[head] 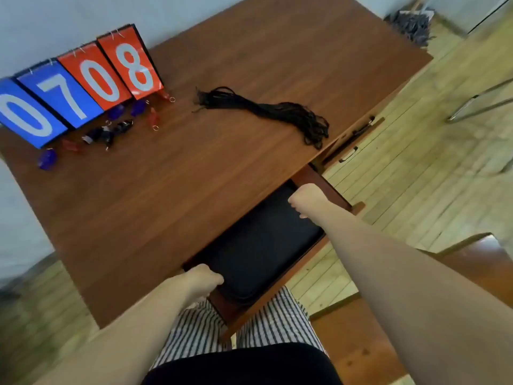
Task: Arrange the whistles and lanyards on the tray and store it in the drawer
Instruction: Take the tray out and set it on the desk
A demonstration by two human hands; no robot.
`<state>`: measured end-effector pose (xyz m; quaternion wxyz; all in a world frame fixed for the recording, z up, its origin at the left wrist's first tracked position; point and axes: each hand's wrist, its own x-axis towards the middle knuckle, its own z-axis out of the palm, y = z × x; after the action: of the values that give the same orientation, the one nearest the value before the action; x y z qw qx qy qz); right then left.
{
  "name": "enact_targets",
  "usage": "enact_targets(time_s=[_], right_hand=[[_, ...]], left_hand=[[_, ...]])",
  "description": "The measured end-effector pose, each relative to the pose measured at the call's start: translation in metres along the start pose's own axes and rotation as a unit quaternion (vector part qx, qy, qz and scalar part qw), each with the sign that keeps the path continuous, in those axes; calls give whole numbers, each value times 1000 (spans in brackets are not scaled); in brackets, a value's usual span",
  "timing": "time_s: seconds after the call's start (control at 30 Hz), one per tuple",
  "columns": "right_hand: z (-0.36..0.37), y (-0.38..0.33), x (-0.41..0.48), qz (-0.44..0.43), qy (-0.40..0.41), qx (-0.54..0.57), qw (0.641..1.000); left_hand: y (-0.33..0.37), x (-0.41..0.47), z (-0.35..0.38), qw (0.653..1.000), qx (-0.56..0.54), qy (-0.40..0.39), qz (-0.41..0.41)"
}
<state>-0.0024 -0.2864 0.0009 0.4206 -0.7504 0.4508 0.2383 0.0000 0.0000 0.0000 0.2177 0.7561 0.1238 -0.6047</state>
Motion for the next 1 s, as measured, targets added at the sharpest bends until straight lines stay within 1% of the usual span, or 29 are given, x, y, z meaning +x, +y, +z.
enact_targets(time_s=[0.07,0.1,0.13,0.23,0.3,0.37,0.47,0.53,0.6,0.77,0.87,0.93,1.0], right_hand=[[-5,6,5,-18,23,-75,997],[-6,11,9,-14,29,-103,994],[-6,13,10,3,26,-124,992],[-3,27,28,-5,7,-182,983],[-3,34,37,-7,-5,-209,978],[-3,39,44,-23,-16,-219,975],[1,40,52,-25,-57,-256,965],[5,42,55,-4,-98,-270,958],[7,44,57,10,-120,-271,955],[4,46,56,27,-108,-285,952],[0,47,54,37,-87,-297,950],[-4,47,52,35,-88,-311,946],[-5,47,53,45,-82,-297,950]], left_hand=[[-5,8,7,999,-49,19,-4],[-10,12,11,996,-84,12,-5],[-14,17,13,994,-111,5,-9],[-19,32,18,985,-174,-15,-12],[-19,43,19,979,-205,3,-11],[-18,49,20,975,-220,39,6],[-17,57,21,975,-211,73,12],[-19,62,21,976,-202,75,12],[-21,63,23,980,-185,74,11],[-15,64,27,983,-172,65,-15],[-15,61,32,982,-180,49,-28],[-17,61,35,987,-157,34,-30],[-18,59,39,990,-134,11,-35]])
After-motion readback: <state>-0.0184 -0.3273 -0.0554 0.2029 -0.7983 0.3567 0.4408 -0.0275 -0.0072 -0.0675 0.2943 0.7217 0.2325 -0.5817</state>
